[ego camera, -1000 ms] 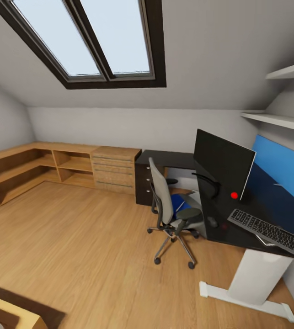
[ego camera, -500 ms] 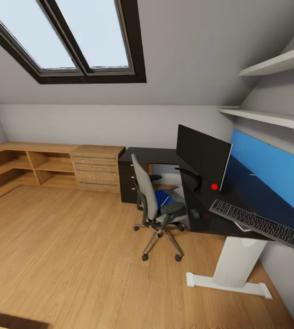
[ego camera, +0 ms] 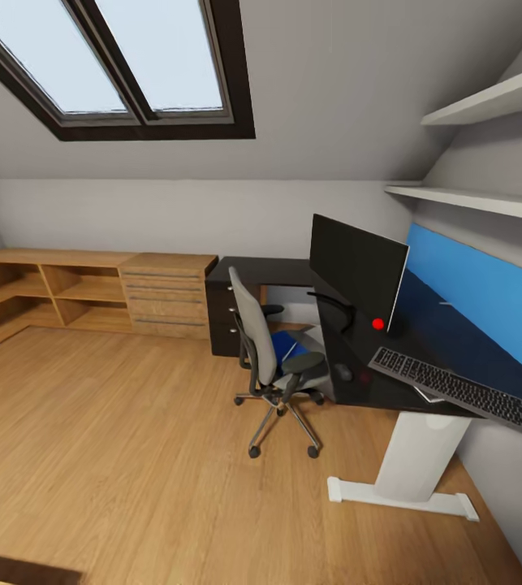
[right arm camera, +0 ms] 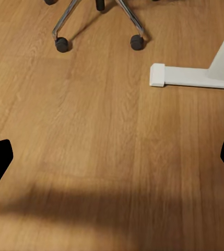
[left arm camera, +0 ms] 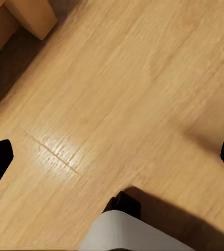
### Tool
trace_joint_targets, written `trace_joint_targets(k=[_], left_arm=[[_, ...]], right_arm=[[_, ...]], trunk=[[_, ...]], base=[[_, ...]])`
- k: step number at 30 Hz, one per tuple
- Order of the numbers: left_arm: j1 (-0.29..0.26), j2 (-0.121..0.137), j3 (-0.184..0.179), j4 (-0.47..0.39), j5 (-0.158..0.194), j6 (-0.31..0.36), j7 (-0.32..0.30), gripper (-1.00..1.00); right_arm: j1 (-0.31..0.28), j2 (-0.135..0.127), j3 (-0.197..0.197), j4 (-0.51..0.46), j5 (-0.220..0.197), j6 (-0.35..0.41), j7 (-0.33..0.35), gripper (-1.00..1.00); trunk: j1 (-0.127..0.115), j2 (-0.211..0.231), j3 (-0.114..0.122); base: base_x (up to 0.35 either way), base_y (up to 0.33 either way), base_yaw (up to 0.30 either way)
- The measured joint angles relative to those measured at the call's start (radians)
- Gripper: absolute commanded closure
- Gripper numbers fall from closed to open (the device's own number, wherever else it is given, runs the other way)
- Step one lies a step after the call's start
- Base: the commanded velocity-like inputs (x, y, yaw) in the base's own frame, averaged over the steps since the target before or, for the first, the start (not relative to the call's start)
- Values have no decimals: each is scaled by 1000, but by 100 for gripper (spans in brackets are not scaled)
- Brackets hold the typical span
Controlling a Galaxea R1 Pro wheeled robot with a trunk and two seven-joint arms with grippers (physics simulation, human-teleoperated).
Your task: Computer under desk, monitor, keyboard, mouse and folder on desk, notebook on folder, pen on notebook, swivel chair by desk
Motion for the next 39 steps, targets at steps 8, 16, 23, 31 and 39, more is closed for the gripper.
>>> trace_joint_targets(k=[8,16,23,31,39], left_arm=[[0,-33,-7,0,-2,-1,2,-100],[0,-36,-39,1,-44,0,3,-100],[-1,-36,-46,3,-48,4,4,-100],[-1,-35,-44,4,-46,6,6,-100],[0,-35,-39,4,-45,0,6,-100]], right_arm=[[0,1,1,1,0,-2,-3,-100],[0,-1,1,1,0,-2,-3,-100],[0,-1,1,1,0,-2,-3,-100],[0,-1,1,1,0,-2,-2,-100],[0,-2,0,1,0,-1,-2,-100]], trunk=[[31,-56,-25],[61,-112,-50],[88,-161,-72],[119,-217,-97],[150,-273,-123]], base=[[0,0,0],[0,0,-189],[0,0,-269],[0,0,-139],[0,0,-23]])
